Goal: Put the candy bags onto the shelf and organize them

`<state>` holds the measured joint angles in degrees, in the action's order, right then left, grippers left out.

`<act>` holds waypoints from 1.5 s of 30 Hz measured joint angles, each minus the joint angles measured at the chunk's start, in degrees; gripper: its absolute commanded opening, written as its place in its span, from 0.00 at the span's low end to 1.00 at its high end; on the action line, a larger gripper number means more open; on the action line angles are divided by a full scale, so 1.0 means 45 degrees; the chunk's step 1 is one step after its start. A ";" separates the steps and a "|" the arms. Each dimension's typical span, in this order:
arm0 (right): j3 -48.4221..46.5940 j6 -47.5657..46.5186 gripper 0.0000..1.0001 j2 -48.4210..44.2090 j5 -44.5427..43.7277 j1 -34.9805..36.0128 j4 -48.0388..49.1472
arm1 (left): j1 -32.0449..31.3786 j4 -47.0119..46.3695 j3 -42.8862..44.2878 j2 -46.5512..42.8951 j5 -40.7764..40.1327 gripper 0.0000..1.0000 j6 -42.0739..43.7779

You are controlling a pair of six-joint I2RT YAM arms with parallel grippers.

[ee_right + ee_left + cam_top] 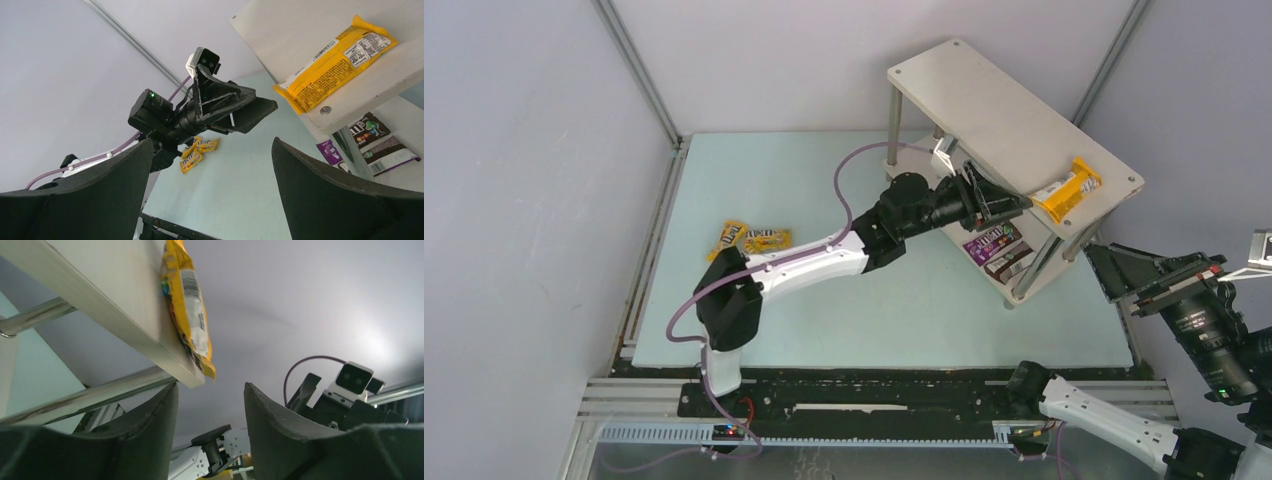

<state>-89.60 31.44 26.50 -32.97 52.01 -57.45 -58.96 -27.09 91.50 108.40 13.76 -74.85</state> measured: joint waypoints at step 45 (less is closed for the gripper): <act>-0.0107 0.0141 0.97 -0.0185 0.0000 0.0034 -0.0151 | -0.0559 0.0593 0.2929 0.2021 0.1117 0.50 0.0000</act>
<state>-90.08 32.08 25.67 -32.97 52.16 -58.13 -61.47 -24.43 104.68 117.49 18.79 -74.85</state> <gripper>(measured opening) 0.967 0.421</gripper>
